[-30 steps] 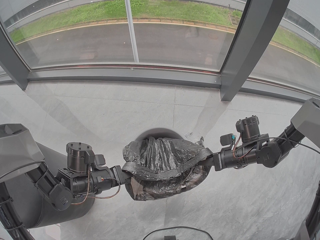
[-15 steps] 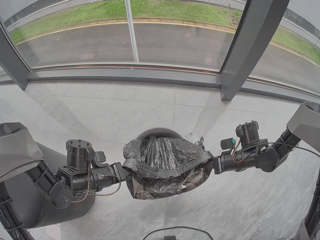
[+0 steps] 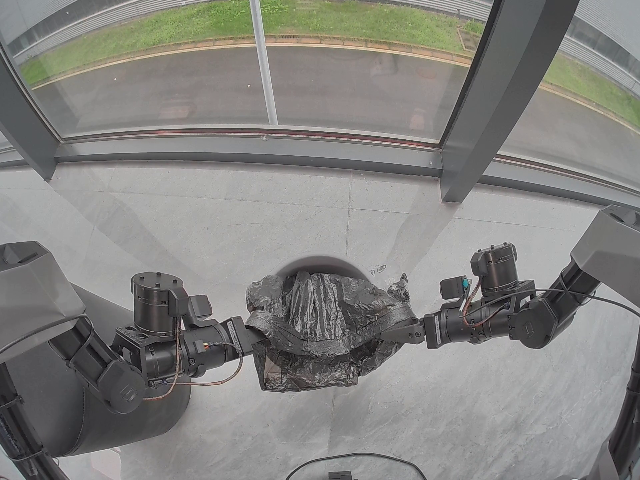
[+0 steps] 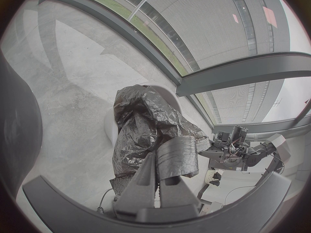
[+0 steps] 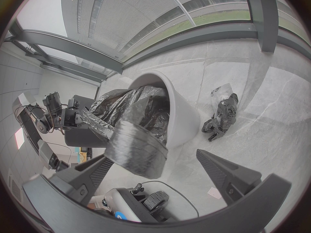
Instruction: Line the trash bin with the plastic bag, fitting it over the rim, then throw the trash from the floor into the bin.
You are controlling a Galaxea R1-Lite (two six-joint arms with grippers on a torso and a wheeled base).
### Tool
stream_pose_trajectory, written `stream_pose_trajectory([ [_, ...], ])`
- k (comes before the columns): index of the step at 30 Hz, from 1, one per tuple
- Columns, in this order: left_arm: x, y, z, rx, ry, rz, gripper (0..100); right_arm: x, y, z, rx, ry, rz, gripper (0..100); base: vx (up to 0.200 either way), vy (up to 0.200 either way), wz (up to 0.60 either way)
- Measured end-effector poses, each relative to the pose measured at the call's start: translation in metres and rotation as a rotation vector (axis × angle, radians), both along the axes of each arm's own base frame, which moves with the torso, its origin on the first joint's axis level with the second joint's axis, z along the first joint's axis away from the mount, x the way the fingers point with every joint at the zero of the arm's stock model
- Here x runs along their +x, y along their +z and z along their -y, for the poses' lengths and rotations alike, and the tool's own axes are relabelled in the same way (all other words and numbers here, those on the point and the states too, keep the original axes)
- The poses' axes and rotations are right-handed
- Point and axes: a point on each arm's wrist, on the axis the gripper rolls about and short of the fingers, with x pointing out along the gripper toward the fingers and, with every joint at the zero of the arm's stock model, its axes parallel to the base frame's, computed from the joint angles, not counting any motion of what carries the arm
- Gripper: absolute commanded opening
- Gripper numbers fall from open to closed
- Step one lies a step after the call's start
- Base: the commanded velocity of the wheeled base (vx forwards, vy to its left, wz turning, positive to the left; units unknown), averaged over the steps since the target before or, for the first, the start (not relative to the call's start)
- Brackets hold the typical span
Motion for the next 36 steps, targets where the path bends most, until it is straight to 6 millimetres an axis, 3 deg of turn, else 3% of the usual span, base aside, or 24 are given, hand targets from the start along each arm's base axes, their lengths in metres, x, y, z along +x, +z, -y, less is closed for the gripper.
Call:
stream_pose_trajectory([
  [14, -0.001, 0.006, -0.001, -0.009, 0.005, 0.018, 0, -0.02, 0.046, 0.008, 0.026, -0.004, 0.096, 100, 0.0, 0.0, 0.0],
  [19, 0.001, 0.007, -0.003, -0.011, 0.01, 0.024, 0, -0.032, 0.056, -0.005, -0.038, -0.012, 0.175, 100, 0.0, 0.0, 0.0],
  [22, 0.002, 0.008, -0.003, -0.012, 0.012, 0.029, 0, -0.038, 0.06, -0.019, -0.125, -0.062, 0.239, 100, 0.0, 0.0, 0.0],
  [27, 0.005, 0.011, -0.003, -0.017, 0.017, 0.04, 0, -0.056, 0.059, -0.059, -0.273, -0.102, 0.342, 100, 0.0, 0.0, 0.0],
  [36, 0.012, 0.016, -0.003, -0.029, 0.026, 0.063, 0, -0.077, 0.033, -0.127, -0.419, -0.04, 0.43, 100, 0.0, 0.0, 0.0],
])
